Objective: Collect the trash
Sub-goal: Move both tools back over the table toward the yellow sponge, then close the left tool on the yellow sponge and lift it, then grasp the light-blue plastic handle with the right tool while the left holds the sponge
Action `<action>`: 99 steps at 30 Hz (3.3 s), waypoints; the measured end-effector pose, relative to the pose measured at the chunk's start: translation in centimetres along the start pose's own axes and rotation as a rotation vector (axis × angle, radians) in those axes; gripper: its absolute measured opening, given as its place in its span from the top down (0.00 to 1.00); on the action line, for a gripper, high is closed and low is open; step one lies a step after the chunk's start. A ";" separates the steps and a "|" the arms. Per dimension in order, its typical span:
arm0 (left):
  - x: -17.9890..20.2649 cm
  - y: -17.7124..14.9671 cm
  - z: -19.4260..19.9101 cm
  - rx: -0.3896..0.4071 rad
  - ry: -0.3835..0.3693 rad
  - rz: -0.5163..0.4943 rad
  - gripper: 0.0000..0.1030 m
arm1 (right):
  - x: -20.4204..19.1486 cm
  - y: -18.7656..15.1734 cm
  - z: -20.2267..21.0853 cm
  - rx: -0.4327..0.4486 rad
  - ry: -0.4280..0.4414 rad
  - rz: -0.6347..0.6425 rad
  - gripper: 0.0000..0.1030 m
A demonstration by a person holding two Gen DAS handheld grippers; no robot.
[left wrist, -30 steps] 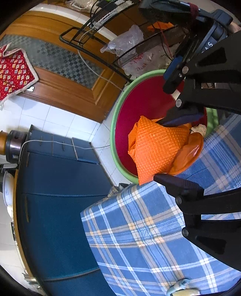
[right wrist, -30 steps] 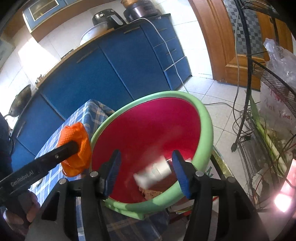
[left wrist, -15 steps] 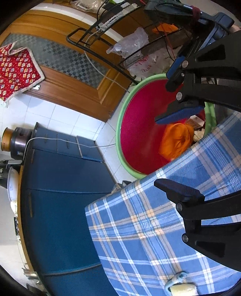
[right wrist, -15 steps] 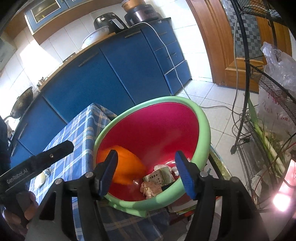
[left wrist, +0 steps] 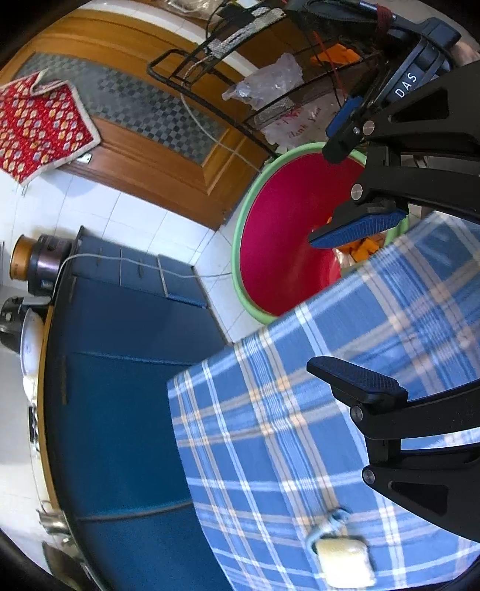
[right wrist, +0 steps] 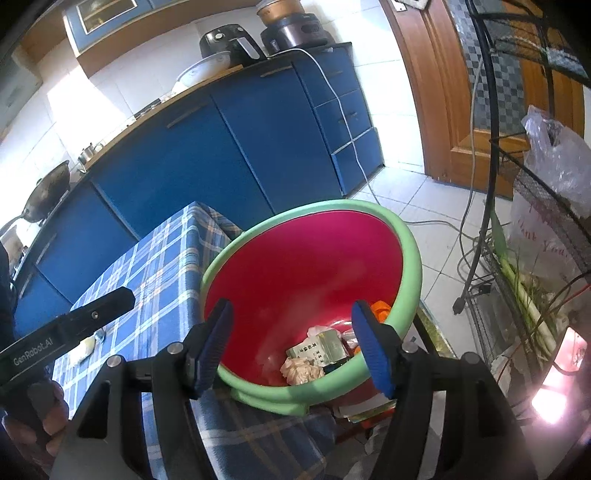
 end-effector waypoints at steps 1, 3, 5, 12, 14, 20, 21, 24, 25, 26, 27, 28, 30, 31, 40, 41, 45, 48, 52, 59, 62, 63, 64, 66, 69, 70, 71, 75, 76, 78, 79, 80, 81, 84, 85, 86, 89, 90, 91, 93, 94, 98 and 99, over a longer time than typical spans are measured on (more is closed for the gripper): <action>-0.2 0.0 0.3 0.002 0.000 0.005 0.39 | -0.2 0.0 0.3 0.004 -0.003 0.006 0.33; -0.6 -0.1 1.0 0.009 0.009 0.015 0.39 | -0.6 0.1 0.8 0.011 -0.005 0.015 0.33; -1.1 -0.1 1.7 0.017 0.019 0.023 0.39 | -1.1 0.1 1.5 0.018 -0.005 0.023 0.32; -3.0 -0.6 4.1 0.037 0.045 0.052 0.39 | -3.3 0.1 3.3 0.041 0.006 0.059 0.32; -3.7 -0.8 5.0 0.045 0.064 0.056 0.39 | -3.9 0.0 3.6 0.044 0.010 0.068 0.32; -5.9 -1.3 6.8 0.061 0.106 0.089 0.38 | -6.2 -0.6 4.3 0.043 0.026 0.107 0.32; -6.4 -1.5 7.1 0.063 0.114 0.095 0.38 | -6.7 -0.8 4.3 0.040 0.032 0.116 0.32; -7.8 -2.0 7.8 0.069 0.138 0.114 0.38 | -8.2 -1.4 4.3 0.032 0.052 0.142 0.30; -8.3 -2.2 8.0 0.069 0.145 0.120 0.38 | -8.7 -1.6 4.3 0.029 0.057 0.151 0.29; -9.0 -2.4 8.2 0.069 0.154 0.129 0.38 | -9.2 -1.9 4.2 0.026 0.060 0.159 0.29; -9.7 -2.7 8.3 0.068 0.164 0.140 0.38 | -9.6 -2.1 4.1 0.020 0.061 0.166 0.28; -10.3 -3.0 8.5 0.066 0.173 0.149 0.38 | -10.1 -2.4 3.9 0.012 0.060 0.173 0.27; -11.7 -3.5 8.7 0.062 0.191 0.171 0.38 | -10.8 -2.9 3.4 -0.005 0.058 0.189 0.27; -12.6 -3.8 8.8 0.059 0.202 0.186 0.38 | -11.1 -3.2 3.2 -0.015 0.060 0.197 0.27; -19.2 -6.2 9.5 0.037 0.288 0.302 0.38 | -13.3 -5.3 1.5 -0.074 0.065 0.241 0.25; -19.7 -6.4 9.5 0.035 0.296 0.313 0.37 | -13.4 -5.4 1.4 -0.079 0.064 0.243 0.25; -21.2 -6.4 9.0 0.025 0.328 0.309 0.30 | -14.0 -6.2 0.7 -0.102 0.061 0.254 0.24; -22.0 -5.8 8.3 0.012 0.351 0.282 0.26 | -14.3 -6.6 0.2 -0.116 0.058 0.262 0.23; -22.9 -5.0 7.1 -0.016 0.352 0.266 0.26 | -14.3 -6.9 -0.2 -0.127 0.050 0.264 0.21; -23.0 -3.9 4.8 -0.064 0.329 0.208 0.21 | -14.1 -7.1 -0.9 -0.141 0.029 0.262 0.20; -23.0 -3.9 3.8 -0.087 0.342 0.188 0.20 | -14.1 -7.3 -1.2 -0.147 0.026 0.262 0.16; -23.1 -3.9 3.5 -0.084 0.359 0.178 0.20 | -14.1 -7.3 -1.3 -0.147 0.025 0.263 0.16; -23.3 -3.9 3.3 -0.081 0.368 0.169 0.20 | -14.1 -7.3 -1.3 -0.147 0.025 0.264 0.16; -23.5 -3.8 2.9 -0.082 0.377 0.160 0.20 | -14.1 -7.4 -1.4 -0.149 0.022 0.267 0.16; -24.0 -4.1 2.4 -0.087 0.370 0.173 0.19 | -14.1 -7.5 -1.6 -0.156 0.018 0.267 0.16; -24.1 -4.3 2.1 -0.091 0.364 0.181 0.19 | -14.2 -7.5 -1.7 -0.158 0.017 0.267 0.16; -24.3 -4.4 1.9 -0.093 0.358 0.189 0.18 | -14.2 -7.5 -1.7 -0.162 0.016 0.267 0.16; -24.3 -4.3 1.9 -0.070 0.361 0.176 0.17 | -14.6 -7.6 -2.1 -0.174 0.016 0.274 0.16; -24.3 -4.3 1.8 -0.065 0.362 0.170 0.17 | -14.8 -7.6 -2.2 -0.176 0.016 0.278 0.16; -24.2 -4.3 1.8 -0.055 0.361 0.151 0.17 | -15.3 -7.6 -2.5 -0.182 0.019 0.288 0.16; -24.1 -4.3 1.8 -0.050 0.358 0.146 0.18 | -15.6 -7.5 -2.6 -0.183 0.020 0.293 0.16; -24.1 -4.4 1.8 -0.043 0.354 0.144 0.19 | -15.9 -7.4 -2.7 -0.184 0.020 0.302 0.16; -24.2 -4.4 2.0 -0.038 0.352 0.145 0.20 | -16.3 -7.4 -2.9 -0.185 0.020 0.311 0.16; -24.6 -4.4 2.7 -0.021 0.321 0.182 0.22 | -17.5 -7.0 -3.5 -0.186 0.023 0.334 0.16; -24.9 -4.4 3.0 -0.013 0.322 0.198 0.22 | -17.9 -6.9 -3.6 -0.187 0.023 0.341 0.16; -25.3 -4.3 3.3 -0.005 0.331 0.208 0.22 | -18.5 -6.7 -3.9 -0.186 0.026 0.350 0.16; -26.6 -4.0 4.5 0.033 0.339 0.249 0.22 | -20.4 -6.3 -4.7 -0.185 0.035 0.386 0.16; -27.0 -4.0 4.8 0.046 0.338 0.263 0.22 | -20.9 -6.2 -5.0 -0.187 0.039 0.398 0.16; -27.4 -3.9 5.1 0.055 0.345 0.274 0.22 | -21.7 -6.1 -5.3 -0.188 0.045 0.413 0.16; -28.1 -4.0 5.4 0.064 0.368 0.286 0.22 | -23.0 -6.0 -6.0 -0.190 0.061 0.437 0.16; -28.5 -4.1 5.5 0.062 0.378 0.295 0.22 | -23.8 -6.0 -6.4 -0.193 0.073 0.452 0.16; -29.9 -4.2 5.8 0.062 0.412 0.329 0.22 | -26.6 -6.4 -8.1 -0.209 0.116 0.510 0.27; -30.2 -4.2 6.0 0.068 0.429 0.331 0.22 | -27.3 -6.6 -8.6 -0.218 0.128 0.524 0.29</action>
Point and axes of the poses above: each gripper's, at about its wrist camera, not at the fingertips, and z roughly against the way its jaws point, x to its right, y to its top, the point moved 8 cm from there along -z, roughly the way its jaws point, and after that the axes turned 1 degree about z, right-handed, at the moved point
